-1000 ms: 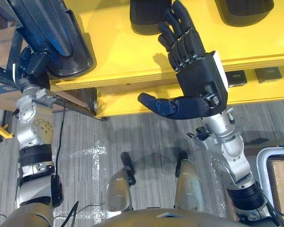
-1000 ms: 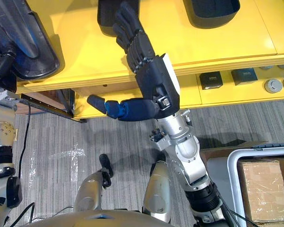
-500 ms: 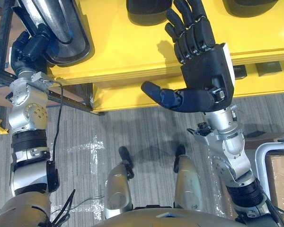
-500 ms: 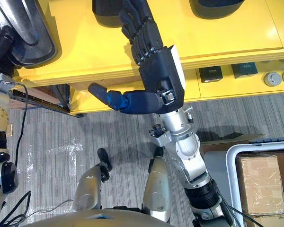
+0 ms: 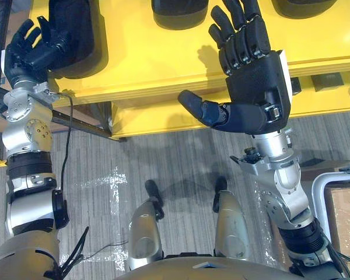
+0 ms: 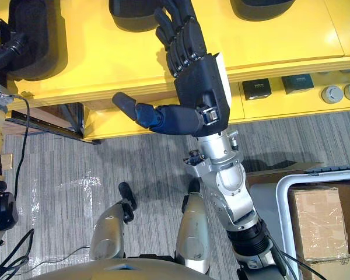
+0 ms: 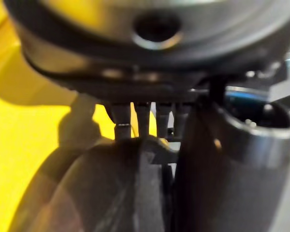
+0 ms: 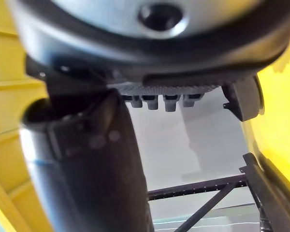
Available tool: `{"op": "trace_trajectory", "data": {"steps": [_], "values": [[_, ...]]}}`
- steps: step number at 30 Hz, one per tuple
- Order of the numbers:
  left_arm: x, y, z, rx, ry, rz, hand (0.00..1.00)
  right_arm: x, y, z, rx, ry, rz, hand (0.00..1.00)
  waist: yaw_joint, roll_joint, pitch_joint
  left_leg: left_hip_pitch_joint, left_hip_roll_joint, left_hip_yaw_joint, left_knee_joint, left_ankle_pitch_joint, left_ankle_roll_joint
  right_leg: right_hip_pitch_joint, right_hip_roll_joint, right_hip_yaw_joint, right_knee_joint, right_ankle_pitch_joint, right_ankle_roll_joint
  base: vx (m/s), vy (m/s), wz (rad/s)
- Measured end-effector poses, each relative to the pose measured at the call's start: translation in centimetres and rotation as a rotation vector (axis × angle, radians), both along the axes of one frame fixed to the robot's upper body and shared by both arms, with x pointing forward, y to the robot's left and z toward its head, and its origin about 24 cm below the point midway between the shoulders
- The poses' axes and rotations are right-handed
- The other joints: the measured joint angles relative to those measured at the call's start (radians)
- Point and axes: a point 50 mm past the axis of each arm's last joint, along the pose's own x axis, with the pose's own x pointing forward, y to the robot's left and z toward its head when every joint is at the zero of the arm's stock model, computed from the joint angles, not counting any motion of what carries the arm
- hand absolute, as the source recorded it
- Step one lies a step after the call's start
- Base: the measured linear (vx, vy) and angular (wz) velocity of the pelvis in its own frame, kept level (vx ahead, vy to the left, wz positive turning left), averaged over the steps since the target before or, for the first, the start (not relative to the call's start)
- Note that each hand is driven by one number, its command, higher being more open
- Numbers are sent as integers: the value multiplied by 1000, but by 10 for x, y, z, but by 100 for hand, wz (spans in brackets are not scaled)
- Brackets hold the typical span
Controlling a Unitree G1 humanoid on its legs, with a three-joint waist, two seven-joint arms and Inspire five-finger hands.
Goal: Walk over and take three plastic housings, then place them on the shelf
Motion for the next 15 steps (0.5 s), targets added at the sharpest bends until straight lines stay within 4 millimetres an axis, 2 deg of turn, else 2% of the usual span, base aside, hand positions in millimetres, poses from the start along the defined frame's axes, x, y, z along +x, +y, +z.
{"op": "trace_trajectory", "data": {"steps": [6, 15], "values": [[1, 3, 5, 41, 31, 15, 100, 0, -1, -1, 16, 16, 26, 100, -4, 0, 0, 5, 0, 1, 0, 0, 0, 9, 1, 0, -11, 5, 1, 11, 3, 0], [4, -2, 6, 117, 52, 12, 100, -7, 8, -19, -37, 75, 108, 100, -15, -2, 0, 63, -3, 10, -20, 1, 1, 64, 1, -1, -28, 5, 1, -1, 0, 0]]}}
